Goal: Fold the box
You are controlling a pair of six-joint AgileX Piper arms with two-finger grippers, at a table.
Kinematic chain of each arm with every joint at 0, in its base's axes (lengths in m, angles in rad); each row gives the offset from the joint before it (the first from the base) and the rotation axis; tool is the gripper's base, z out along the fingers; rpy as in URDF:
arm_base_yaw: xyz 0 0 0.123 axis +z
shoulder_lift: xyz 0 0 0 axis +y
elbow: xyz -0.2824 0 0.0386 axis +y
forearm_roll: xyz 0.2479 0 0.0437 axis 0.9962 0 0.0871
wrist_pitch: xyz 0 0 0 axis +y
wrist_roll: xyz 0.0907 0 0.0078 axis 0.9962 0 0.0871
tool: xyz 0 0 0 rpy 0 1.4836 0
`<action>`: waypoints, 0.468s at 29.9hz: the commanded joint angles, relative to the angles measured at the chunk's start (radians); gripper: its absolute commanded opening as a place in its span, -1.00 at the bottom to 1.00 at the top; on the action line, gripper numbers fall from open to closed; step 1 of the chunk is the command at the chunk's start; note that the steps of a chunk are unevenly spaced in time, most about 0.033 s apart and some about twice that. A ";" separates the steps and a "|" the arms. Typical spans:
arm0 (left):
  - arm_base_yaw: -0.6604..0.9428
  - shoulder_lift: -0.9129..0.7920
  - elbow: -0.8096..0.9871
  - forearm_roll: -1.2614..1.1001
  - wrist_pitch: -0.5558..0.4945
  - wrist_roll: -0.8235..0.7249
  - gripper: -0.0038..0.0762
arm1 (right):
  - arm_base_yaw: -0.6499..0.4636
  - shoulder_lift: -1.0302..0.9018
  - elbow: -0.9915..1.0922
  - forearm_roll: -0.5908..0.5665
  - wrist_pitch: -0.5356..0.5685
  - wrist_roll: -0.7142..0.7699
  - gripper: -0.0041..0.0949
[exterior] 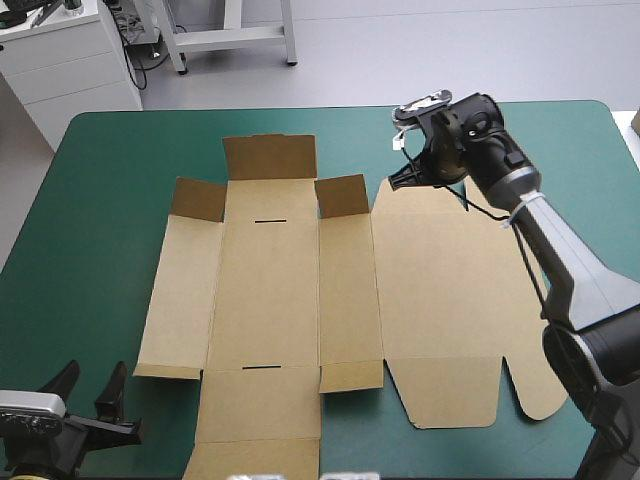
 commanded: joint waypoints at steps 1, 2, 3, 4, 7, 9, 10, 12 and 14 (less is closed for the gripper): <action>-0.005 -0.015 -0.022 0.022 -0.073 -0.047 0.67 | -0.062 -0.109 -0.030 0.065 0.003 -0.018 -0.94; -0.005 -0.015 -0.022 0.022 -0.077 -0.047 0.67 | -0.078 -0.120 -0.023 0.075 0.013 -0.018 -0.94; -0.005 -0.015 -0.022 0.022 -0.083 -0.047 0.67 | -0.089 -0.137 -0.011 0.080 0.013 -0.018 -0.95; -0.005 -0.015 -0.022 0.022 -0.105 -0.047 0.67 | -0.099 -0.159 0.015 0.087 0.011 -0.020 -0.96; -0.005 -0.015 -0.024 0.018 -0.179 -0.074 0.66 | -0.106 -0.256 0.130 0.093 -0.031 -0.022 -0.96; -0.005 -0.013 -0.038 0.014 -0.232 -0.074 0.66 | -0.106 -0.335 0.240 0.096 -0.085 -0.015 -0.96; -0.005 -0.006 -0.053 0.015 -0.241 -0.074 0.66 | -0.106 -0.382 0.307 0.107 -0.118 -0.015 -0.96; -0.005 0.029 -0.079 0.023 -0.216 -0.074 0.66 | -0.106 -0.468 0.440 0.124 -0.187 -0.015 -0.96; -0.005 0.081 -0.116 0.028 -0.181 -0.069 0.66 | -0.106 -0.558 0.546 0.131 -0.228 -0.015 -0.96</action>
